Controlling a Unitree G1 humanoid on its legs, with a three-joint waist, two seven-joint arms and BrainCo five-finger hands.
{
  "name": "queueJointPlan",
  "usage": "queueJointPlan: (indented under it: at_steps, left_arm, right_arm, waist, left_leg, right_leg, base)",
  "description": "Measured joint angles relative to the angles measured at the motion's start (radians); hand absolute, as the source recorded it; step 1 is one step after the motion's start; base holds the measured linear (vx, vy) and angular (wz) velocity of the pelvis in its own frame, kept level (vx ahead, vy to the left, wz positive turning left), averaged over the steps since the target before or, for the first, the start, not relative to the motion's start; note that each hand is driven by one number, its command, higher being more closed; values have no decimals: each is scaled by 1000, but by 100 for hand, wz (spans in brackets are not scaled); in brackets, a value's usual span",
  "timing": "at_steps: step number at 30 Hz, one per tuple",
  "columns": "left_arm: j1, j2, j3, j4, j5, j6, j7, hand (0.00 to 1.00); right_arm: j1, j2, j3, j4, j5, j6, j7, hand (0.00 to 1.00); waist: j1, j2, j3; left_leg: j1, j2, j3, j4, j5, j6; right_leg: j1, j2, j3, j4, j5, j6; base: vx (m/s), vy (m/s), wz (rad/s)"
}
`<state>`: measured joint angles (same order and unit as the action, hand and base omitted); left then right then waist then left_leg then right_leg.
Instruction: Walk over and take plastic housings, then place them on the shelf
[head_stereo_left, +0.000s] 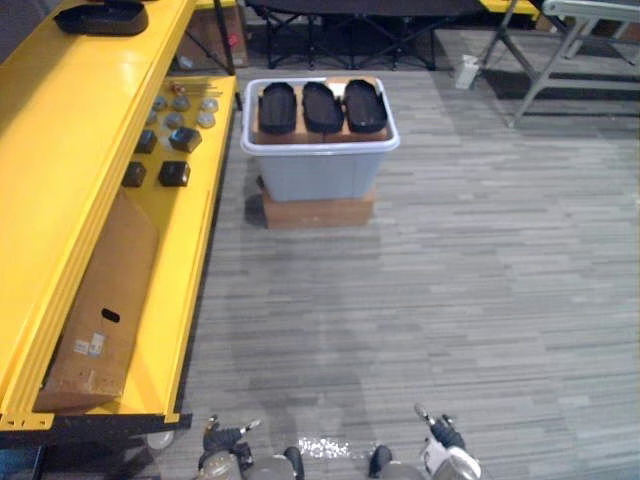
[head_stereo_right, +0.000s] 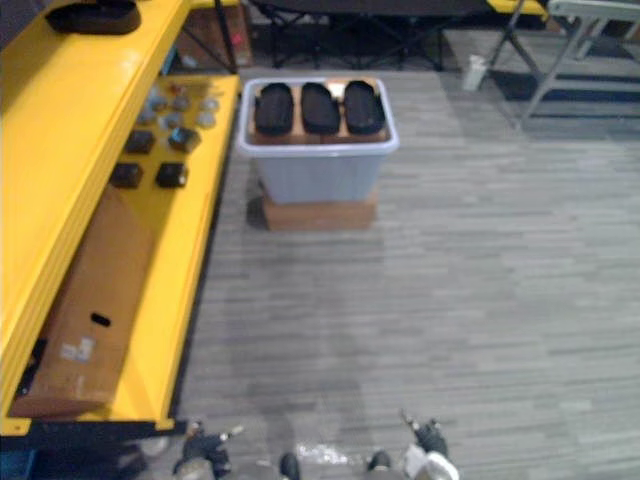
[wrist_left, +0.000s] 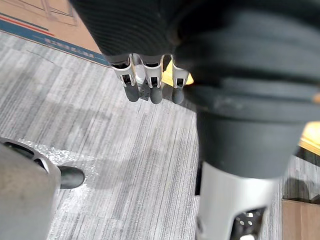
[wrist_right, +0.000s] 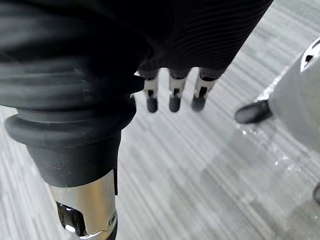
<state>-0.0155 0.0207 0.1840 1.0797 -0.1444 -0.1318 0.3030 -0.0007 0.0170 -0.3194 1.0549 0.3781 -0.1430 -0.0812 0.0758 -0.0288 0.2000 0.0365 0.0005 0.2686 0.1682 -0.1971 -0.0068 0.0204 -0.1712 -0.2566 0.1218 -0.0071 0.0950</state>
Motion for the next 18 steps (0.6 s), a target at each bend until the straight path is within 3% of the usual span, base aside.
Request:
queueJointPlan:
  at_steps: [3,5,6,9,10,12,14,15,16,17,18]
  left_arm:
    - [6,0,0,1,37,0,3,0]
    - [2,-2,0,2,49,-2,16,0]
    - [-1,-6,0,2,62,-3,31,0]
    - [-49,12,1,5,83,-20,49,0]
    - [-55,12,1,5,82,-23,49,0]
    - [-85,7,1,0,66,-43,49,0]
    - [-87,7,0,-7,38,-49,47,0]
    - [-88,0,1,-11,26,-48,45,0]
    - [-83,-20,0,-21,14,-38,45,0]
    - [-69,-29,1,-40,-14,-20,45,0]
    - [-61,-51,3,-45,-15,5,42,0]
  right_arm:
    - [5,3,-1,0,-1,11,5,0]
    - [23,7,-2,-2,-1,17,21,0]
    - [27,3,-3,-13,-7,18,29,0]
    - [38,-6,-11,-17,-44,35,62,0]
    - [39,-6,-13,-16,-50,36,64,0]
    - [59,-6,-36,-13,-100,60,75,0]
    - [79,-2,-49,-14,-99,76,81,0]
    - [77,-1,-53,-13,-97,79,82,0]
    - [61,-18,-47,-13,-104,82,82,0]
    - [55,-22,-44,-13,-118,81,80,0]
    - [52,-30,-42,-12,-119,78,78,0]
  waist:
    - [12,1,1]
    - [16,9,6]
    - [11,20,13]
    - [-21,14,14]
    - [-23,13,15]
    - [-28,7,18]
    - [-37,-12,7]
    - [-39,-5,8]
    - [-40,31,11]
    - [-40,33,4]
    - [-40,48,-1]
  left_leg:
    - [13,27,22,57,-37,-1]
    - [47,59,43,83,-56,4]
    - [68,79,40,87,-69,15]
    - [87,127,-4,93,-124,-6]
    - [87,130,-10,97,-129,-10]
    - [87,159,-24,152,-165,-53]
    - [89,163,-44,194,-206,-95]
    - [98,173,-48,201,-230,-101]
    - [111,207,-56,210,-254,-110]
    - [90,216,-73,274,-253,-108]
    - [-3,245,-100,451,-226,-62]
  right_leg:
    - [-7,11,15,61,-2,-4]
    - [-55,15,15,220,-11,-16]
    - [-104,21,15,308,-85,-18]
    - [-181,53,12,307,-150,-15]
    - [-187,52,12,302,-150,-15]
    - [-221,48,14,261,-137,-9]
    - [-229,25,14,255,-53,-16]
    - [-233,25,8,285,-90,-14]
    - [-240,42,-14,350,-134,-26]
    - [-253,39,-24,411,-210,-28]
    - [-248,37,-47,443,-251,-42]
  base:
    - [61,47,-25]
    - [68,15,-34]
    - [58,-4,-29]
    - [92,-61,18]
    - [112,-113,38]
    - [137,-194,29]
    - [185,-296,33]
    - [184,-322,30]
    - [213,-307,31]
    - [279,-390,45]
    - [260,-331,49]
